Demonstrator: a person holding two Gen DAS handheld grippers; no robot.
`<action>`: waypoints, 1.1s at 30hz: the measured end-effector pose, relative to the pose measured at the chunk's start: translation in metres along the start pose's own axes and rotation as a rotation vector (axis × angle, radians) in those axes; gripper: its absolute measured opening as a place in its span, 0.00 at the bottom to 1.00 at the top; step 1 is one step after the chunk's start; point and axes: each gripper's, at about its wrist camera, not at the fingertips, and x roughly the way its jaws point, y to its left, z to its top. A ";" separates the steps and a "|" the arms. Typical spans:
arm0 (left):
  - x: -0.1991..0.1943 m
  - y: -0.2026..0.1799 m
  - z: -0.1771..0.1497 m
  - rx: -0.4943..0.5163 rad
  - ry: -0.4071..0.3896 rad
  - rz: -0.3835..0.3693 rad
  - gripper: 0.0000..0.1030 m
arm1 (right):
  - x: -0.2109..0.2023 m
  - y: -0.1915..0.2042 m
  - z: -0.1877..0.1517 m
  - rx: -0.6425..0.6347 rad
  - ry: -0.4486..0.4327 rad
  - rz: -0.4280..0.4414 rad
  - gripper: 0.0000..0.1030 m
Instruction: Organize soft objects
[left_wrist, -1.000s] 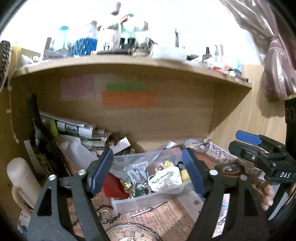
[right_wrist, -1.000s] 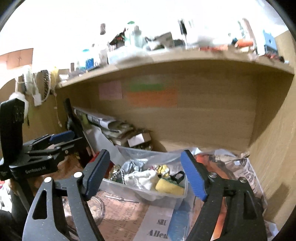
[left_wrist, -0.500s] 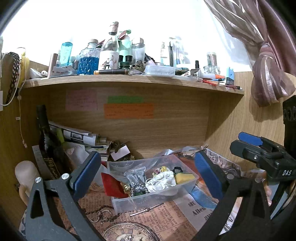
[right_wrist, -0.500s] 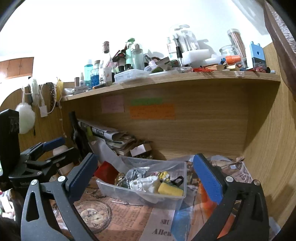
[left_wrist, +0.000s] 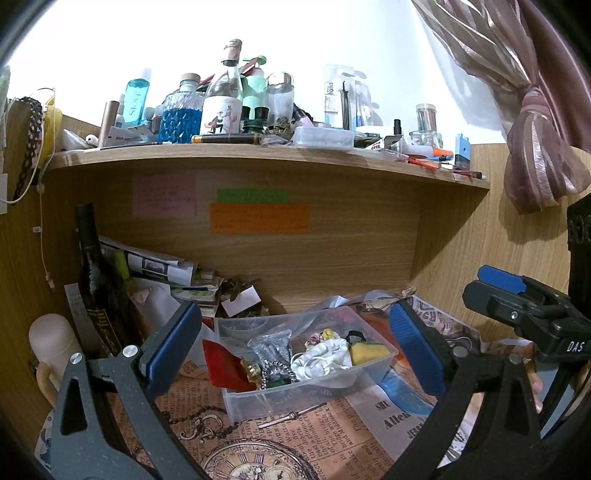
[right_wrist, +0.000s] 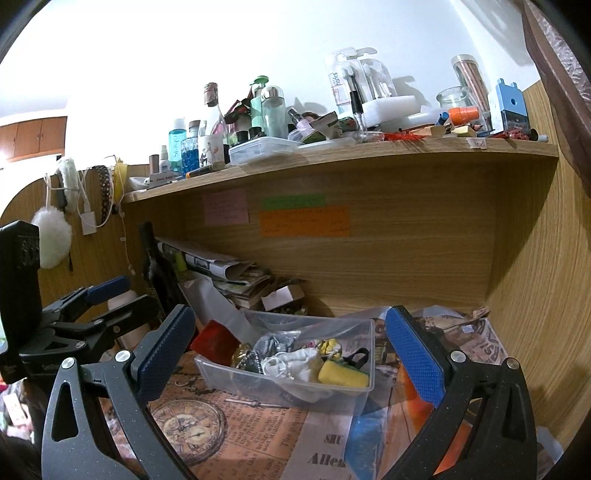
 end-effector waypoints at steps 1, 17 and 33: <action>0.000 0.000 0.000 0.001 0.001 0.001 1.00 | 0.000 0.000 0.000 0.001 0.000 0.000 1.00; 0.001 -0.002 -0.001 0.000 0.002 0.008 1.00 | 0.000 0.000 0.000 0.005 0.001 0.001 1.00; 0.002 0.000 -0.003 -0.012 0.014 0.001 1.00 | 0.000 0.000 0.000 0.006 0.005 0.006 1.00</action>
